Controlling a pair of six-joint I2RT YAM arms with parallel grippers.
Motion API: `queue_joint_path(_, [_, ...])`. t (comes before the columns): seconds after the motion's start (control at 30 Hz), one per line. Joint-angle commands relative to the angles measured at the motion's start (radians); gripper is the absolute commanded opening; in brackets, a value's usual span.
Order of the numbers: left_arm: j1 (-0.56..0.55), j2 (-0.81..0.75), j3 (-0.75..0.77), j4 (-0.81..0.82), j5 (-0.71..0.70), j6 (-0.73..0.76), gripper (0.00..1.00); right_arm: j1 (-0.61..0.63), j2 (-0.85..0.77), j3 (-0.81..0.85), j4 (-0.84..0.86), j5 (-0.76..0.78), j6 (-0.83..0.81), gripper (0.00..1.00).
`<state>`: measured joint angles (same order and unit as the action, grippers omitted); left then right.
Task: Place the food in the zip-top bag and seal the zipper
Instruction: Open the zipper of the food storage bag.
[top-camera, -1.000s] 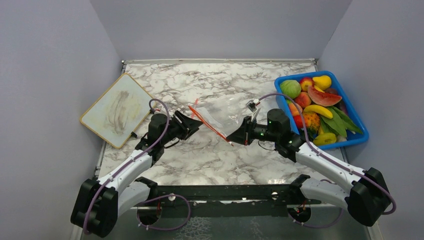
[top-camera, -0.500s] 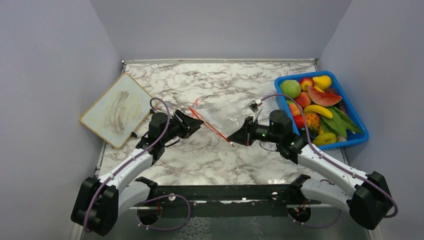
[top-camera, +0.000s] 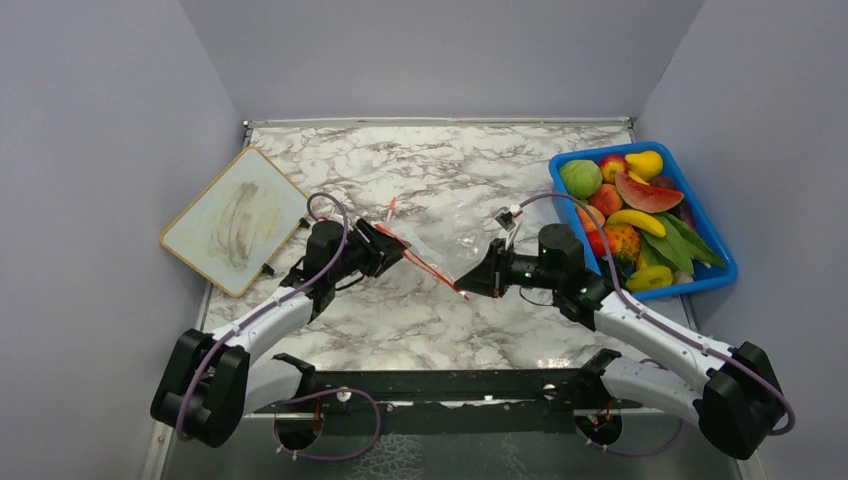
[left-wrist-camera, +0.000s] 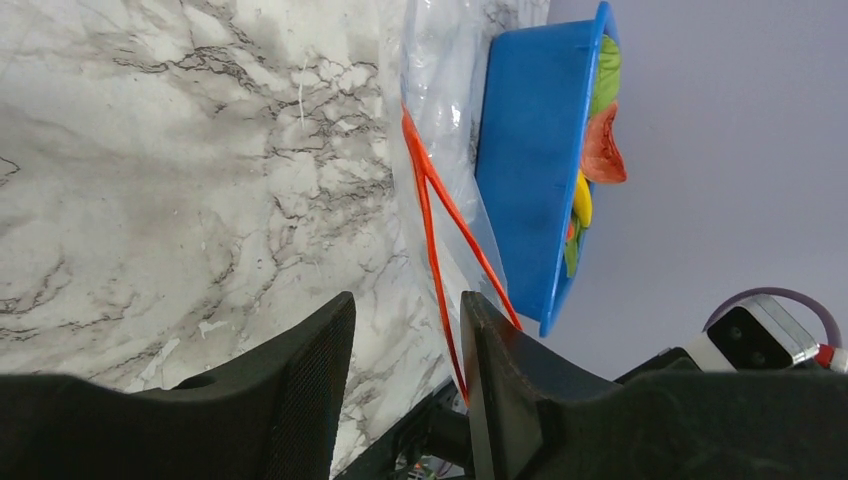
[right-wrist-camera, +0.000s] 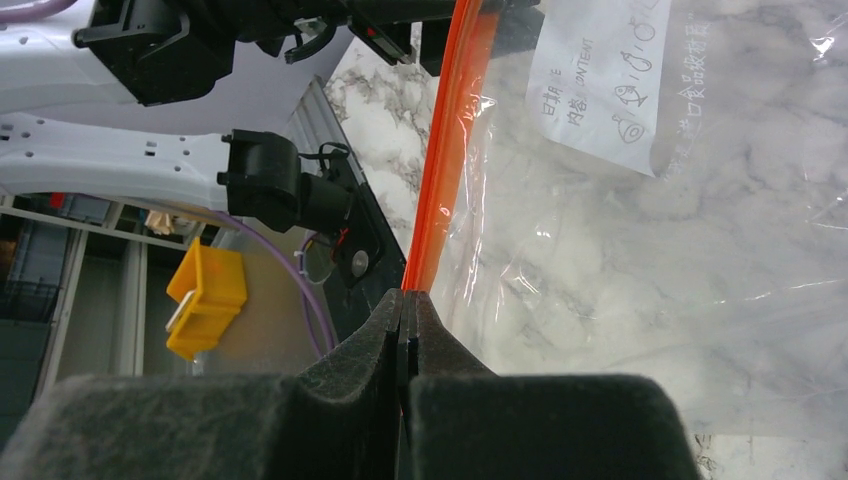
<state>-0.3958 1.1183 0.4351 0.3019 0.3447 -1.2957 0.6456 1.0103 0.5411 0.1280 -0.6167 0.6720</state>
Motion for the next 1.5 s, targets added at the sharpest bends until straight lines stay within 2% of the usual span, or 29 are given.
queue_joint_path(0.0, [-0.008,0.054,0.037,0.063,0.0,0.017,0.45,-0.004,-0.01,-0.02,0.049,-0.042,-0.003,0.01])
queue_joint_path(0.1, [-0.009,0.067,0.043,0.083,0.001,0.019,0.36,-0.005,-0.008,-0.026,0.039,-0.04,-0.009,0.01])
queue_joint_path(0.27, [-0.012,0.042,0.066,0.083,0.028,0.064,0.0,-0.004,-0.009,-0.001,-0.07,0.01,-0.044,0.01])
queue_joint_path(0.3, [-0.012,0.032,0.068,0.083,0.034,0.07,0.0,-0.004,-0.008,0.014,-0.103,0.028,-0.051,0.04])
queue_joint_path(0.43, [-0.012,-0.015,0.066,0.077,0.055,0.08,0.0,-0.004,0.005,0.088,-0.21,0.078,-0.102,0.36])
queue_joint_path(0.5, [-0.011,-0.034,0.066,0.062,0.061,0.087,0.0,-0.004,0.024,0.139,-0.254,0.079,-0.13,0.43])
queue_joint_path(0.57, [-0.011,-0.05,0.071,0.036,0.063,0.095,0.0,-0.004,0.047,0.187,-0.293,0.088,-0.152,0.47])
queue_joint_path(0.73, [-0.013,-0.08,0.088,-0.058,0.033,0.116,0.0,0.01,0.112,0.286,-0.337,0.142,-0.164,0.5])
queue_joint_path(0.87, [-0.015,-0.111,0.081,-0.079,0.024,0.1,0.0,0.08,0.18,0.355,-0.364,0.22,-0.171,0.5])
queue_joint_path(1.07, [-0.018,-0.142,0.079,-0.102,0.031,0.071,0.0,0.223,0.269,0.437,-0.372,0.411,-0.194,0.5])
queue_joint_path(1.23, [-0.02,-0.148,0.078,-0.102,0.057,0.047,0.0,0.284,0.313,0.488,-0.372,0.554,-0.2,0.5])
queue_joint_path(1.47, [-0.024,-0.148,0.07,-0.103,0.065,0.035,0.0,0.31,0.375,0.526,-0.349,0.532,-0.18,0.5])
